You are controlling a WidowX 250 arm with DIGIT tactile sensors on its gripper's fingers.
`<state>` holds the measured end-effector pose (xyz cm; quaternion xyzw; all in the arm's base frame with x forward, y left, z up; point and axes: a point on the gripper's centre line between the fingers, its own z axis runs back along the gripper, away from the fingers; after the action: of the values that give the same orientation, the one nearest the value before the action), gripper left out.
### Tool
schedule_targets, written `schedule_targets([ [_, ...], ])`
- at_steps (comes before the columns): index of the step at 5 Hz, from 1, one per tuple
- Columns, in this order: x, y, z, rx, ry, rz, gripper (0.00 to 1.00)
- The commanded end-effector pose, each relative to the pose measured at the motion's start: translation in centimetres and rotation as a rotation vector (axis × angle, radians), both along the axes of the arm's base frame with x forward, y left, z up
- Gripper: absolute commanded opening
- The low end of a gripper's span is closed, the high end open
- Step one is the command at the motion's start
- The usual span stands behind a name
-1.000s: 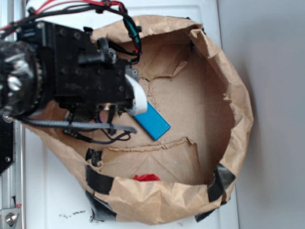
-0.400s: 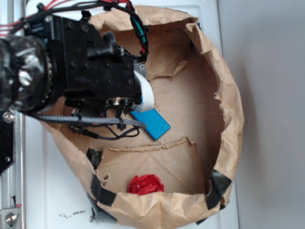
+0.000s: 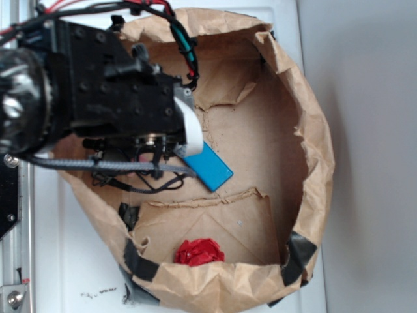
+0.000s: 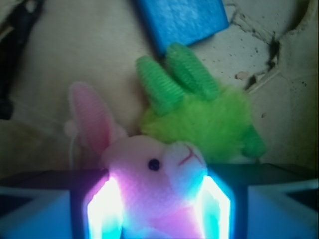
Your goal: Grab the pink bunny.
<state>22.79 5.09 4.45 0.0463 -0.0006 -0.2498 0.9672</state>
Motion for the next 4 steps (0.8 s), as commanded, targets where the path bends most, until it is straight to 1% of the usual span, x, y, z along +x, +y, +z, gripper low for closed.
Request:
schedule_targets([
  [1,1.2,1.7,7.9,-0.151,-0.162,0.016,0.0],
  [2,1.6,1.5,9.7,-0.208,-0.185,0.037,0.0],
  [3,2.1,0.6,11.5,-0.246,-0.227,0.045,0.0],
  [4,2.5,0.2,12.5,-0.269,-0.252,0.085,0.0],
])
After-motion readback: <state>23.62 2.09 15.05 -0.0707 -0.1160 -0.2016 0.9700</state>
